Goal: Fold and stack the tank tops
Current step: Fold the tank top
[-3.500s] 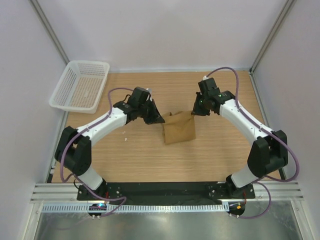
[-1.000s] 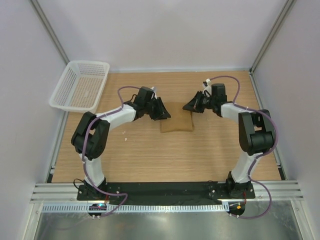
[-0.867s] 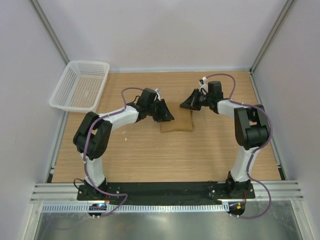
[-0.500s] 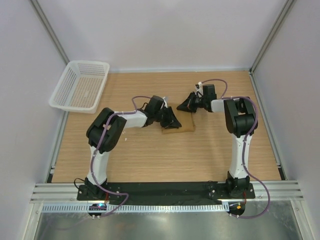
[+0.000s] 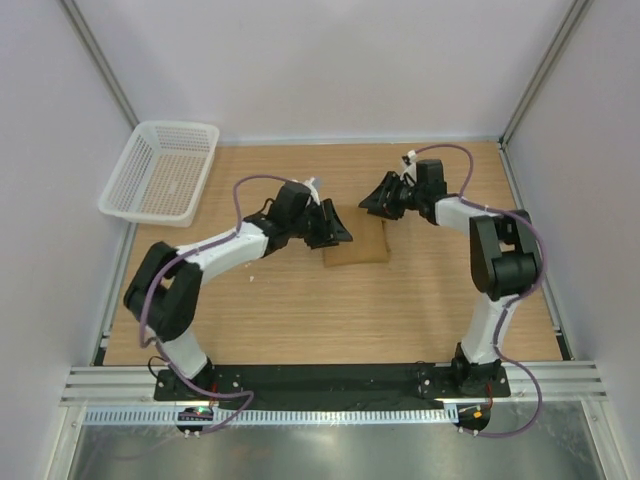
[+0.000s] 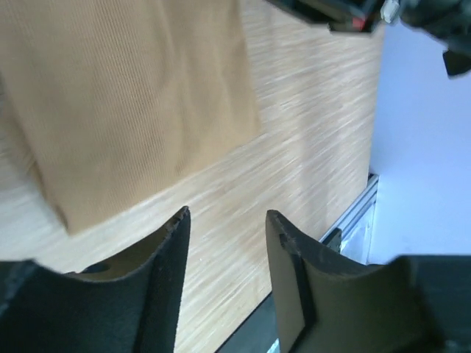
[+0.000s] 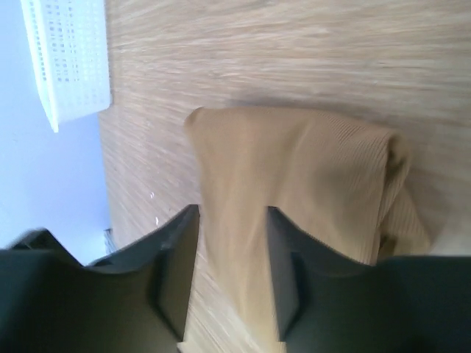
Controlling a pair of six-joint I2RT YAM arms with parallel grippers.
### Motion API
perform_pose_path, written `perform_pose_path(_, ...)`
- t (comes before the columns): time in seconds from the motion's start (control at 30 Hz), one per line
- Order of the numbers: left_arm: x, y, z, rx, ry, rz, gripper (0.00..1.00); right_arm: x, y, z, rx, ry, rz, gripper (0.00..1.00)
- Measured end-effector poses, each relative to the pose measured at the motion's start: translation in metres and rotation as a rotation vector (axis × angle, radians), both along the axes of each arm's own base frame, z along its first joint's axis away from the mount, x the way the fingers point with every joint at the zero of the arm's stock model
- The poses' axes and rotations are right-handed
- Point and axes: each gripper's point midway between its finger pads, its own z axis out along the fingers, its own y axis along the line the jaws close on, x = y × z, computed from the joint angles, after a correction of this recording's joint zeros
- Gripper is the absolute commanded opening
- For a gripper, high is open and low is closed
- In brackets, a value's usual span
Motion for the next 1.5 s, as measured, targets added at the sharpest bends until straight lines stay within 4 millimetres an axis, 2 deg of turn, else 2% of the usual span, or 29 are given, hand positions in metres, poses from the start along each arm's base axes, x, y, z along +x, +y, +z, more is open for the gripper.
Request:
perform_pose_path(0.03,-0.001,0.007,0.013,0.007,-0.036,0.013,0.53,-0.006,-0.003,0.014,-0.011,-0.029,-0.008,0.59)
perform_pose_path(0.07,-0.004,0.014,0.027,0.013,-0.08,0.023,0.6,-0.012,-0.008,0.031,-0.029,-0.076,-0.02,0.72)
perform_pose_path(0.1,-0.006,0.022,0.038,0.022,-0.123,0.034,0.64,-0.018,-0.012,0.046,-0.043,-0.119,-0.031,0.77)
perform_pose_path(0.13,-0.008,0.029,0.046,0.03,-0.151,0.049,0.68,-0.027,-0.016,0.059,-0.057,-0.154,-0.043,0.86)
perform_pose_path(0.23,-0.019,0.06,0.059,0.079,-0.256,0.106,0.94,-0.054,-0.03,0.091,-0.105,-0.268,-0.089,0.91)
perform_pose_path(0.27,-0.024,0.071,0.058,0.103,-0.278,0.123,1.0,-0.065,-0.035,0.098,-0.121,-0.307,-0.106,0.93)
perform_pose_path(0.3,-0.027,0.08,0.057,0.119,-0.294,0.142,0.99,-0.077,-0.041,0.104,-0.138,-0.341,-0.126,0.93)
perform_pose_path(0.37,-0.037,0.102,0.047,0.175,-0.326,0.173,1.0,-0.097,-0.05,0.106,-0.168,-0.382,-0.157,0.95)
perform_pose_path(0.47,-0.053,0.133,0.031,0.249,-0.368,0.209,1.0,-0.125,-0.065,0.097,-0.212,-0.418,-0.21,0.97)
perform_pose_path(0.57,-0.069,0.16,0.028,0.285,-0.429,0.24,1.0,-0.146,-0.079,0.088,-0.248,-0.444,-0.26,0.99)
perform_pose_path(0.77,-0.091,0.209,0.06,0.261,-0.642,0.368,1.0,-0.17,-0.102,0.076,-0.287,-0.516,-0.363,1.0)
perform_pose_path(0.87,-0.099,0.226,0.061,0.236,-0.705,0.435,0.99,-0.178,-0.11,0.063,-0.308,-0.515,-0.394,1.0)
perform_pose_path(1.0,-0.106,0.241,0.045,0.225,-0.754,0.484,1.0,-0.184,-0.117,0.052,-0.327,-0.513,-0.426,1.0)
perform_pose_path(1.1,-0.108,0.247,0.033,0.235,-0.762,0.499,1.0,-0.185,-0.12,0.058,-0.325,-0.537,-0.447,1.0)
perform_pose_path(1.33,-0.108,0.25,0.033,0.231,-0.772,0.52,1.0,-0.184,-0.121,0.06,-0.322,-0.549,-0.456,1.0)
perform_pose_path(1.5,-0.107,0.249,0.022,0.266,-0.742,0.502,1.0,-0.185,-0.121,0.055,-0.326,-0.54,-0.453,0.98)
